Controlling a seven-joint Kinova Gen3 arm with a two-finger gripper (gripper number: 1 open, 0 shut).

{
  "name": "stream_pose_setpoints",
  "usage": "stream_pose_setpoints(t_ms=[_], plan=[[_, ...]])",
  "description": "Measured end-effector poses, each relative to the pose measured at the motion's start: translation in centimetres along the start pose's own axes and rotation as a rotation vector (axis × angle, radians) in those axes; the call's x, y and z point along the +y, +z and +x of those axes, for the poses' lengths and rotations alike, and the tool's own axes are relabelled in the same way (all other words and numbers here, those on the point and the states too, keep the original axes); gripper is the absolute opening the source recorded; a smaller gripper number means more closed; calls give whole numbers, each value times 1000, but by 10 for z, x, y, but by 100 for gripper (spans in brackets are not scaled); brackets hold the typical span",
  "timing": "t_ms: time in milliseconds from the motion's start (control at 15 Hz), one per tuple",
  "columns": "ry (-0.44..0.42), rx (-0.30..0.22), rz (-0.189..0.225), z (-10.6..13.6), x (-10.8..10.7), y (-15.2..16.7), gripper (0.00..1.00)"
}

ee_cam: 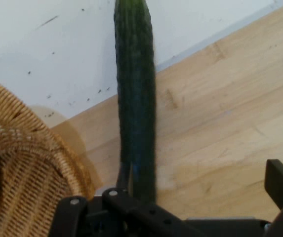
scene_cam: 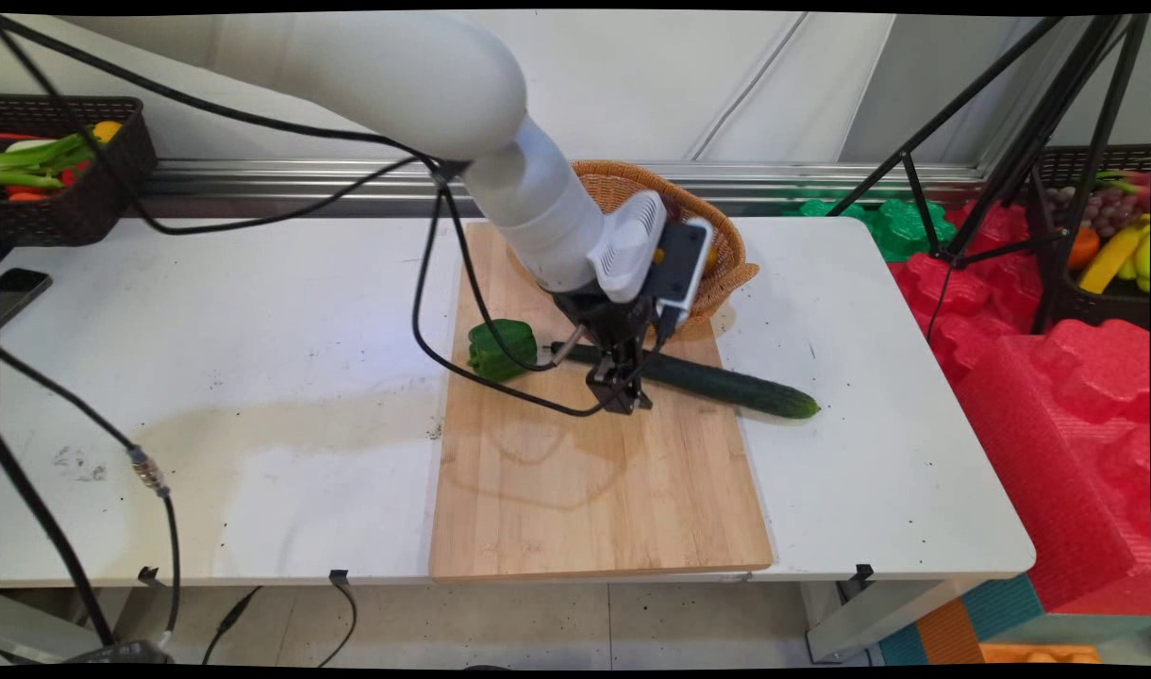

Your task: Pick up the potato from the vegetable basket

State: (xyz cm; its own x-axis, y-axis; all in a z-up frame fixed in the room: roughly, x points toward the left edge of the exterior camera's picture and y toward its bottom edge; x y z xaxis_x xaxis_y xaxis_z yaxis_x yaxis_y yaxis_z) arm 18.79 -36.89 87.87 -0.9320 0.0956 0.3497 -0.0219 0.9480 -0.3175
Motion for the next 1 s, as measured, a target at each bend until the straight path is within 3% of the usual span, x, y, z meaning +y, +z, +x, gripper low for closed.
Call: stream_pose_setpoints(t_ms=[533,1000], plan=[[-202,52,86,-12,11,-80,100],[-459,96,176,-46,26,-143,100]])
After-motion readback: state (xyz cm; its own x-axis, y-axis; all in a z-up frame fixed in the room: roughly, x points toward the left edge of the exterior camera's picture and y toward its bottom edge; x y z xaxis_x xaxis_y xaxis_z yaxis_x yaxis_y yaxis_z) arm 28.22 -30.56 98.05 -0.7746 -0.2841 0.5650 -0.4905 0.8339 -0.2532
